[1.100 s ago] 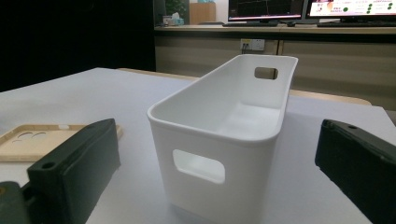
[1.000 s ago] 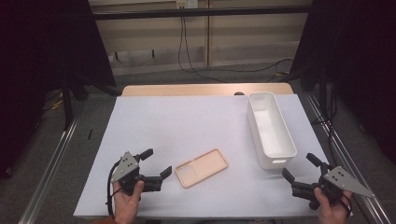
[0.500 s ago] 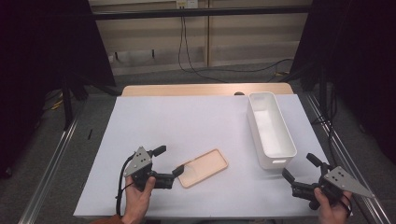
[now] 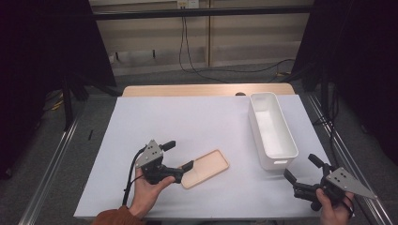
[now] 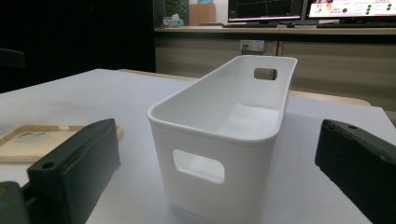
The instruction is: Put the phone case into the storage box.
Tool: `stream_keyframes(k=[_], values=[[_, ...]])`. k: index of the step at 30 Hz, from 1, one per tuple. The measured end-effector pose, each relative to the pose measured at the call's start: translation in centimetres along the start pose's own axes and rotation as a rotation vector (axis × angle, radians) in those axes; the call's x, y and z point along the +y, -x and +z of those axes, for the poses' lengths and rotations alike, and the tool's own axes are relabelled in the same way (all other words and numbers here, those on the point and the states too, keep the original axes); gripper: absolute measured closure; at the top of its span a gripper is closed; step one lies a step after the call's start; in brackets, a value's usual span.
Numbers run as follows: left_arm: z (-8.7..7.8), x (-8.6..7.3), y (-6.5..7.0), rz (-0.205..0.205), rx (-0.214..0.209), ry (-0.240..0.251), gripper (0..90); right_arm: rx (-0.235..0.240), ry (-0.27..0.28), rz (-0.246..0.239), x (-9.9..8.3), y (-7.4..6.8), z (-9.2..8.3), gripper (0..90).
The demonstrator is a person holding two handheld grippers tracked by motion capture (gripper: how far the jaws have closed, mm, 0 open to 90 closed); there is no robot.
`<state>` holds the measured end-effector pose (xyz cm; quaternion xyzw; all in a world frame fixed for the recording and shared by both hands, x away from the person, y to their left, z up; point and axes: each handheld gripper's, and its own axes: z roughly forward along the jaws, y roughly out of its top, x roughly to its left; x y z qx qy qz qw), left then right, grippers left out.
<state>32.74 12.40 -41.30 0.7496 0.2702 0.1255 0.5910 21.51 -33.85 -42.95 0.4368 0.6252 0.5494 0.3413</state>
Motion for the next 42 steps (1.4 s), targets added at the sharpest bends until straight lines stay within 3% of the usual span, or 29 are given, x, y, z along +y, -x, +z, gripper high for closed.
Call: stream_keyframes(k=[3, 9, 16, 19, 23, 26, 27, 35, 42], values=[[0.9, 0.0, 0.2, 0.024, -0.014, -0.01, 5.1, 0.001, -0.002, 0.0, 0.0, 0.0, 0.0, 0.0], [1.3, -0.2, 0.6, 0.016, -0.056, -0.01, 10.1, 0.002, -0.002, -0.004, 0.0, 0.0, 0.0, 0.0], [1.1, -0.1, 0.5, -0.023, -0.11, -0.024, 31.8, 0.009, -0.005, -0.006, 0.0, -0.1, 0.0, 0.0], [1.0, 0.0, 0.4, -0.025, -0.112, -0.027, 39.2, 0.01, -0.005, -0.006, 0.0, -0.1, -0.1, 0.0], [1.0, 0.0, 0.4, -0.032, -0.143, -0.051, 55.2, 0.01, -0.005, -0.006, 0.0, -0.1, 0.0, 0.0], [1.1, 0.1, 0.5, -0.033, -0.169, -0.067, 58.9, 0.012, -0.005, -0.008, 0.0, -0.1, -0.1, 0.0], [1.1, 0.1, 0.5, -0.034, -0.173, -0.067, 65.0, 0.012, -0.006, -0.007, 0.0, -0.1, -0.1, 0.0], [0.9, 0.4, 0.6, -0.021, -0.207, -0.149, 89.7, 0.01, -0.005, -0.008, -0.1, -0.1, -0.1, 0.0], [1.1, 0.4, 0.8, -0.028, -0.238, -0.242, 90.0, 0.013, -0.007, -0.009, -0.1, -0.2, -0.1, 0.0]])
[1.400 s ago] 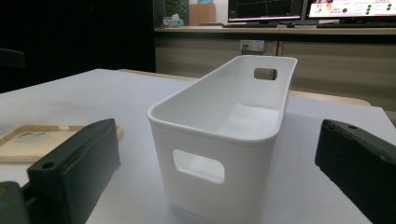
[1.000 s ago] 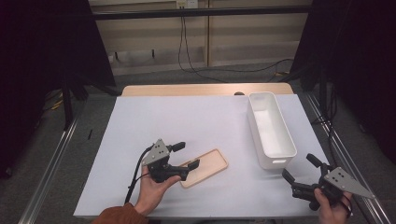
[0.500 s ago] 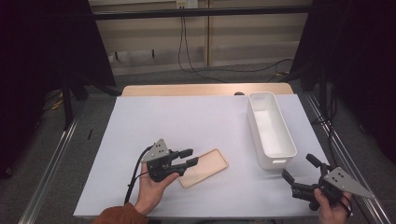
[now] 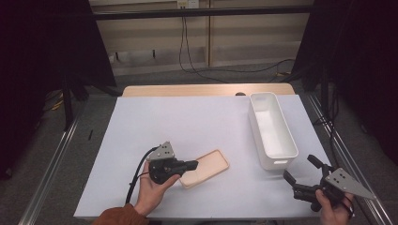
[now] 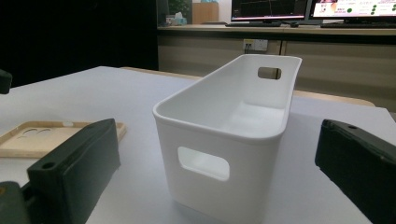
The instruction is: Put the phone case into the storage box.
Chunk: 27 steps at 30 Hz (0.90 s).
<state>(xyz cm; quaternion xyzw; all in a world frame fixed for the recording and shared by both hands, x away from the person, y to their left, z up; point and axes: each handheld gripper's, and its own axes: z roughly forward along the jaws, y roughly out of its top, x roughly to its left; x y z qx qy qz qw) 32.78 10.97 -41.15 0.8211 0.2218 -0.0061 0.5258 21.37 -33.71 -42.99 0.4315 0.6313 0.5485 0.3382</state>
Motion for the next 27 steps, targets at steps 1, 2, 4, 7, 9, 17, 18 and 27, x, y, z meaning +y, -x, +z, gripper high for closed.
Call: stream_keyframes(k=[1, 2, 4, 7, 9, 17, 18, 27], values=[[0.1, 0.0, 0.1, -0.003, -0.003, -0.01, 90.0, 0.0, 0.0, 0.0, 0.0, 0.0, 0.0, 0.0], [0.2, -0.1, 0.1, -0.008, -0.01, -0.026, 90.0, 0.0, 0.0, 0.0, 0.0, 0.0, 0.0, 0.0], [0.2, -0.2, 0.2, -0.014, -0.02, -0.055, 90.0, 0.001, 0.0, 0.0, 0.0, 0.0, 0.0, 0.0], [0.3, -0.2, 0.3, -0.022, -0.025, -0.096, 90.0, 0.001, 0.0, -0.001, 0.0, 0.0, 0.0, 0.0], [0.4, -0.3, 0.3, -0.027, -0.032, -0.128, 90.0, 0.001, -0.001, -0.003, 0.0, 0.0, 0.0, 0.0], [1.3, -1.1, 0.6, -0.071, -0.011, -0.255, 90.0, 0.002, 0.0, 0.0, 0.0, 0.0, 0.0, 0.0], [1.4, -1.3, 0.7, -0.075, -0.011, -0.26, 90.0, 0.002, 0.001, 0.002, 0.0, -0.1, -0.1, 0.0], [2.0, -1.9, 1.1, -0.067, -0.031, -0.367, 90.0, 0.001, 0.0, -0.001, 0.0, -0.1, 0.0, 0.0]])
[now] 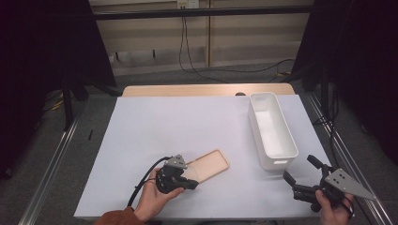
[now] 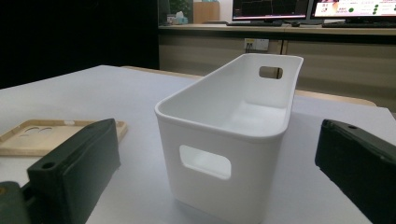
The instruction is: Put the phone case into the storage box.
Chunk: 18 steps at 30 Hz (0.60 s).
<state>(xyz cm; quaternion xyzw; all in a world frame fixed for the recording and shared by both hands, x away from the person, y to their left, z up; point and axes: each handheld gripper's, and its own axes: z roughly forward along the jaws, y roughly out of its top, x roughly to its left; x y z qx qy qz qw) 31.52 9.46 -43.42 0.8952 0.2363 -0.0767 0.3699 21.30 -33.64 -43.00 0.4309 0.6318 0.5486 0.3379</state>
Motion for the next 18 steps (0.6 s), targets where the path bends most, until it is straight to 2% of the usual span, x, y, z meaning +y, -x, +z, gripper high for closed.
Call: stream_keyframes(k=[5, 9, 11, 14, 15, 18], values=[[0.61, -0.3, 0.05, 0.0, -0.011, -0.039, 90.0, 0.004, -0.005, -0.002, -0.03, 0.04, 0.03, 0.0], [0.86, -0.43, 0.06, 0.004, 0.023, -0.078, 90.0, 0.008, -0.005, -0.001, -0.04, 0.03, 0.0, 0.0], [0.87, -0.53, -0.07, -0.014, 0.014, -0.063, 90.0, 0.006, -0.002, 0.003, -0.04, 0.02, 0.0, 0.0], [0.86, -0.52, -0.07, -0.01, 0.019, -0.066, 90.0, 0.006, -0.002, 0.002, -0.04, 0.03, 0.0, 0.0], [0.86, -0.52, -0.17, -0.009, 0.005, -0.065, 90.0, 0.008, -0.004, 0.0, -0.04, 0.05, -0.01, 0.0], [0.79, -0.53, -0.23, -0.01, 0.018, -0.063, 90.0, 0.007, -0.002, 0.002, -0.03, 0.01, -0.01, 0.0]])
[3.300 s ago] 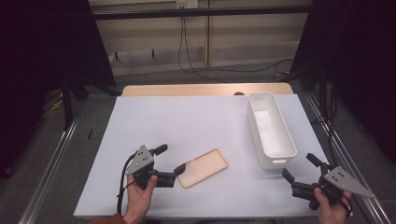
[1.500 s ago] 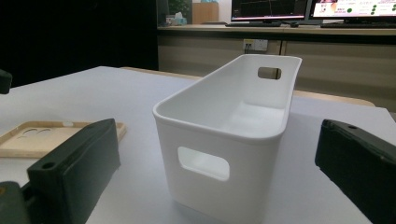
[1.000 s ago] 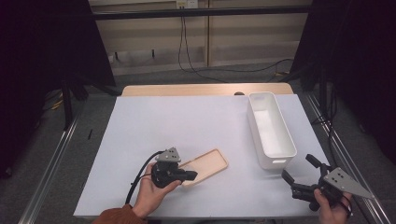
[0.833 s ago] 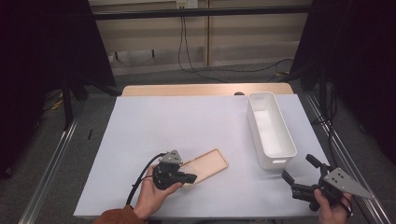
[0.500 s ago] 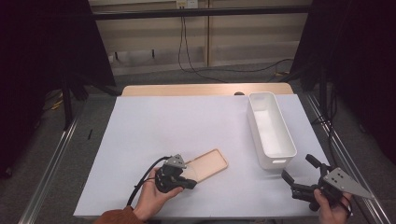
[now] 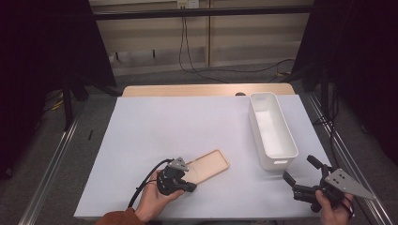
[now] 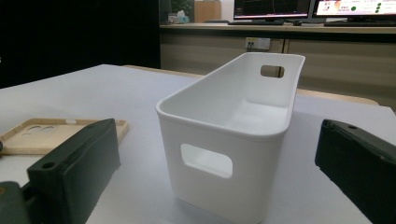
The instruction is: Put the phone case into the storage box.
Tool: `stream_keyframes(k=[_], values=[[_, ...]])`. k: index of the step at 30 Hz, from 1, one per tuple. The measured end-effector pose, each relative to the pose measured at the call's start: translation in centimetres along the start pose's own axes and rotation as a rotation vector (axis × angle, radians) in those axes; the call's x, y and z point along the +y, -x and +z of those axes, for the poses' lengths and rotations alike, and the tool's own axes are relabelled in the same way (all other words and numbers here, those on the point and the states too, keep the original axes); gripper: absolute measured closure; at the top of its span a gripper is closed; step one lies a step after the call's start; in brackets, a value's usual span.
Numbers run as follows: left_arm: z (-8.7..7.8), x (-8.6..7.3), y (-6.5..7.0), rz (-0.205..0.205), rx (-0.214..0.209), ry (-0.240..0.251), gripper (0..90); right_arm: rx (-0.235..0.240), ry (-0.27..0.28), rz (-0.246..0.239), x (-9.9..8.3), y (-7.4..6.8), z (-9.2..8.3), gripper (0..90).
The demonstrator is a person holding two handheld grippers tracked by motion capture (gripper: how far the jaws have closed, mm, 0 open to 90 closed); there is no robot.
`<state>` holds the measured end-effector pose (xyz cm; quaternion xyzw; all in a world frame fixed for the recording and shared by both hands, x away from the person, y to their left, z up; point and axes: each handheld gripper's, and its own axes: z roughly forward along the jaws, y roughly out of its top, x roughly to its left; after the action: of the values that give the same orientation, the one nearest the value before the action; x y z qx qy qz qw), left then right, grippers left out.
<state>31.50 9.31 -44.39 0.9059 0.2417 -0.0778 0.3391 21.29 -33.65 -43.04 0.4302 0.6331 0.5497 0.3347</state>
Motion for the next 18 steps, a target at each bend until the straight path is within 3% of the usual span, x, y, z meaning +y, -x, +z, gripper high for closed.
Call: stream_keyframes(k=[7, 12, 14, 18], values=[[-0.2, -0.1, -0.7, -0.011, 0.004, 0.011, 90.0, 0.0, 0.002, 0.001, 0.0, 0.0, 0.0, 0.0], [-0.4, -0.2, -1.2, -0.02, 0.03, 0.018, 90.0, 0.001, 0.001, 0.0, 0.0, 0.0, 0.0, 0.0], [-0.6, -0.2, -1.4, -0.009, 0.067, 0.028, 90.0, 0.002, 0.002, 0.0, 0.0, 0.0, 0.0, 0.0], [-0.6, -0.2, -1.8, -0.023, 0.069, 0.037, 90.0, 0.002, 0.001, 0.0, 0.0, 0.0, 0.0, 0.0]])
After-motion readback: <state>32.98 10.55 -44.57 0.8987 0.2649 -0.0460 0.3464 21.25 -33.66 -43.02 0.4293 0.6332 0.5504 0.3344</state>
